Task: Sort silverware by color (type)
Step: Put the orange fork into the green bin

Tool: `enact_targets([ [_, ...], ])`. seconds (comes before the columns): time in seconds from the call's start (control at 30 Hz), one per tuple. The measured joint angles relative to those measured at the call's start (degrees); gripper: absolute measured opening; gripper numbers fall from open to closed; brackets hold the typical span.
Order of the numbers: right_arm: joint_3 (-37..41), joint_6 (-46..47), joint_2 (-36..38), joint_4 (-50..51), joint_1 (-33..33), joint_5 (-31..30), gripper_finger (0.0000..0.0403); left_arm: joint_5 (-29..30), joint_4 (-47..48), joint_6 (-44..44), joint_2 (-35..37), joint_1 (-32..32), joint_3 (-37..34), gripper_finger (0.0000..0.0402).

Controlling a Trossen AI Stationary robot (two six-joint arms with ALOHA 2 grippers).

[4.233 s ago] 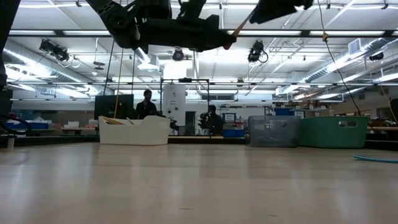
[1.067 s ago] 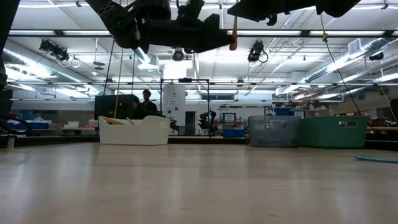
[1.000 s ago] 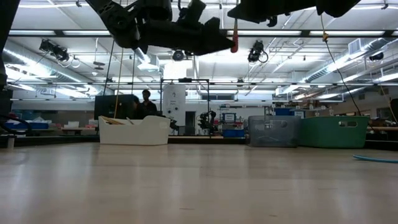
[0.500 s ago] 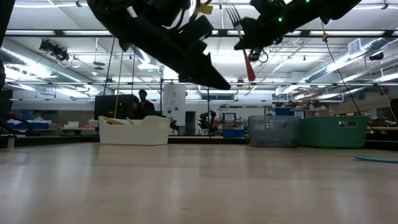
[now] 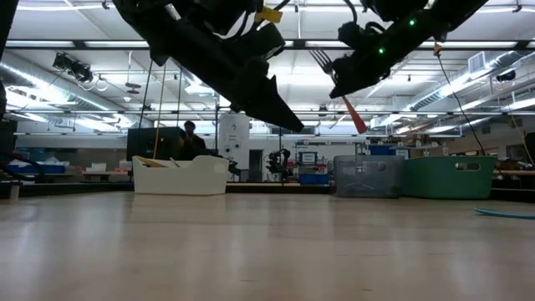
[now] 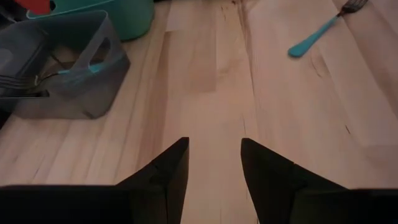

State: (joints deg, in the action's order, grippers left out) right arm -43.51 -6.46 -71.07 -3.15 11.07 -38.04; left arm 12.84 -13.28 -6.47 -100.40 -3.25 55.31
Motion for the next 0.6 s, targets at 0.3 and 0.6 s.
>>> enact_targets([
  [0.3, 0.0, 4.3, 0.0, 8.6, 3.9, 0.2, 0.0015, 0.0, 0.0, 1.4, 0.0, 0.0, 0.0, 0.0153],
  [0.6, -4.3, 8.3, 0.0, 20.0, 8.7, 2.5, 0.0015, 0.0, 0.0, 1.4, 0.0, 0.0, 0.0, 0.0153],
])
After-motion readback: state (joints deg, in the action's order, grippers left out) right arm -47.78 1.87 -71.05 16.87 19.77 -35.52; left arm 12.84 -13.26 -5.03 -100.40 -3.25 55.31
